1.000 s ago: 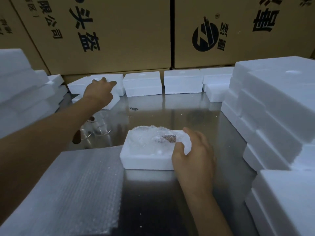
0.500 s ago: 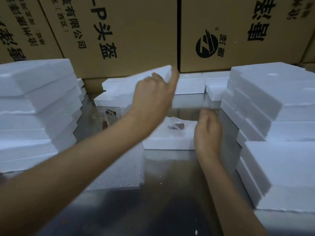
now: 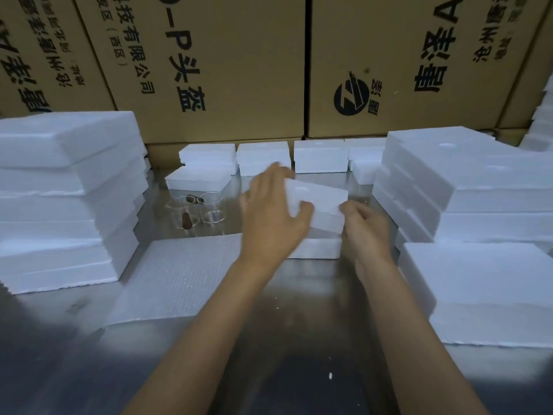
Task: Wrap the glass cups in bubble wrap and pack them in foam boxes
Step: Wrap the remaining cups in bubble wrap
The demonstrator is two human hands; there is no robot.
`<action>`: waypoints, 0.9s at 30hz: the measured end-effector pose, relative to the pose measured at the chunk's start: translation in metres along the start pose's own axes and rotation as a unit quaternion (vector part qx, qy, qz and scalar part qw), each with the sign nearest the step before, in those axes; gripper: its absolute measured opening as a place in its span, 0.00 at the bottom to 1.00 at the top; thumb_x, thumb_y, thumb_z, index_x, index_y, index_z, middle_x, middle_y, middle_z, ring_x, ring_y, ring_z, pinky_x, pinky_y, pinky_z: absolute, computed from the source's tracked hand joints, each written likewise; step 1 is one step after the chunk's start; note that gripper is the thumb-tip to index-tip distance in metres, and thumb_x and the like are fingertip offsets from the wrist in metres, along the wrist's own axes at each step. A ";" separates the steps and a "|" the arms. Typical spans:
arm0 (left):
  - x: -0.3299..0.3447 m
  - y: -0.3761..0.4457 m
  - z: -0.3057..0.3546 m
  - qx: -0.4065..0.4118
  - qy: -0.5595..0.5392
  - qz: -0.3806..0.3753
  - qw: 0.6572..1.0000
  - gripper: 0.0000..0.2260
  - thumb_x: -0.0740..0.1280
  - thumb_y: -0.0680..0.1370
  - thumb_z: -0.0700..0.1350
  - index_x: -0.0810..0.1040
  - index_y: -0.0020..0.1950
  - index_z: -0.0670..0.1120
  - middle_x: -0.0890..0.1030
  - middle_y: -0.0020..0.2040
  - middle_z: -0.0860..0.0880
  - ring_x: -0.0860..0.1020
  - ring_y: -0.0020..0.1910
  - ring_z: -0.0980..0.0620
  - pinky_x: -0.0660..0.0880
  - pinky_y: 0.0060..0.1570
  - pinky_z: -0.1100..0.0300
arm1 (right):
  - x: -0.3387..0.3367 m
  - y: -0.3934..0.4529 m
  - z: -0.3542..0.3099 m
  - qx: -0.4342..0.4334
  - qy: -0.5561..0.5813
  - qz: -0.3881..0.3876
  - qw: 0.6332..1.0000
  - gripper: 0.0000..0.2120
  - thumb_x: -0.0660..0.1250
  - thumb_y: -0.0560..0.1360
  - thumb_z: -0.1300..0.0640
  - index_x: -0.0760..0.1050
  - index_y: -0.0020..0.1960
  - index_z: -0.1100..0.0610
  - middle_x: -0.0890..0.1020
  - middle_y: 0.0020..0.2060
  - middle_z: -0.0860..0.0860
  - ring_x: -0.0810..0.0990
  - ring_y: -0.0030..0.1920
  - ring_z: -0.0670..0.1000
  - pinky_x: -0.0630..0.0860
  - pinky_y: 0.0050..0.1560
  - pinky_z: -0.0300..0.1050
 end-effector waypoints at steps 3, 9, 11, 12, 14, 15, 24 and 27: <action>0.001 -0.006 -0.069 -0.185 -0.108 -0.033 0.976 0.18 0.61 0.82 0.53 0.68 0.71 0.52 0.69 0.71 0.51 0.65 0.71 0.50 0.63 0.71 0.48 | 0.003 0.005 0.005 0.000 -0.010 -0.009 1.000 0.12 0.63 0.77 0.59 0.78 0.48 0.69 0.76 0.38 0.52 0.71 0.39 0.48 0.68 0.40 0.41; 0.020 -0.027 -0.094 -0.227 -0.289 -0.083 0.927 0.11 0.57 0.84 0.56 0.69 0.66 0.62 0.71 0.69 0.57 0.70 0.69 0.53 0.68 0.71 0.49 | 0.004 0.012 0.009 -0.007 -0.041 -0.004 0.999 0.20 0.62 0.76 0.53 0.72 0.51 0.72 0.71 0.37 0.53 0.68 0.40 0.48 0.64 0.42 0.44; 0.018 -0.028 -0.096 -0.240 -0.309 -0.059 0.918 0.07 0.58 0.83 0.58 0.71 0.60 0.62 0.75 0.64 0.57 0.73 0.65 0.54 0.71 0.68 0.47 | 0.003 0.015 0.011 -0.015 -0.045 -0.003 0.999 0.20 0.63 0.75 0.52 0.73 0.51 0.70 0.71 0.35 0.57 0.69 0.40 0.48 0.65 0.42 0.44; 0.016 -0.027 -0.097 -0.243 -0.315 -0.047 0.916 0.06 0.58 0.83 0.58 0.71 0.57 0.62 0.76 0.60 0.58 0.74 0.62 0.55 0.72 0.66 0.49 | 0.003 0.016 0.013 -0.017 -0.039 -0.002 0.999 0.19 0.63 0.75 0.51 0.74 0.51 0.69 0.71 0.35 0.58 0.69 0.40 0.48 0.66 0.41 0.44; 0.013 -0.028 -0.098 -0.244 -0.322 -0.034 0.914 0.05 0.59 0.82 0.59 0.70 0.55 0.60 0.77 0.55 0.60 0.76 0.58 0.57 0.74 0.60 0.53 | 0.003 0.016 0.013 -0.030 -0.033 0.001 0.999 0.17 0.64 0.75 0.51 0.76 0.49 0.66 0.73 0.35 0.54 0.70 0.39 0.47 0.68 0.40 0.43; 0.013 -0.028 -0.098 -0.243 -0.322 -0.032 0.914 0.06 0.59 0.82 0.59 0.70 0.55 0.59 0.77 0.55 0.59 0.76 0.58 0.57 0.74 0.57 0.55 | 0.004 0.016 0.012 -0.040 -0.032 0.003 0.999 0.15 0.64 0.75 0.52 0.77 0.47 0.64 0.73 0.35 0.53 0.71 0.39 0.45 0.69 0.40 0.43; 0.008 -0.026 -0.102 -0.224 -0.287 -0.003 0.931 0.09 0.64 0.82 0.52 0.69 0.60 0.53 0.73 0.61 0.55 0.71 0.64 0.56 0.69 0.55 0.66 | 0.008 0.007 0.002 -0.114 -0.024 0.017 0.993 0.08 0.64 0.74 0.60 0.80 0.41 0.62 0.79 0.42 0.57 0.71 0.34 0.39 0.68 0.34 0.28; 0.014 -0.028 -0.104 -0.229 -0.302 -0.020 0.925 0.10 0.63 0.82 0.50 0.68 0.63 0.54 0.70 0.59 0.64 0.68 0.66 0.58 0.65 0.52 0.72 | 0.011 0.006 0.005 -0.113 -0.032 0.013 0.993 0.11 0.65 0.75 0.59 0.80 0.38 0.48 0.83 0.37 0.45 0.75 0.32 0.34 0.69 0.34 0.22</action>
Point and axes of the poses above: each hand's wrist, its own y-axis towards the middle knuckle, its own x-axis out of the palm, z = x × y, the point moved 9 cm from there along y, towards the middle knuckle
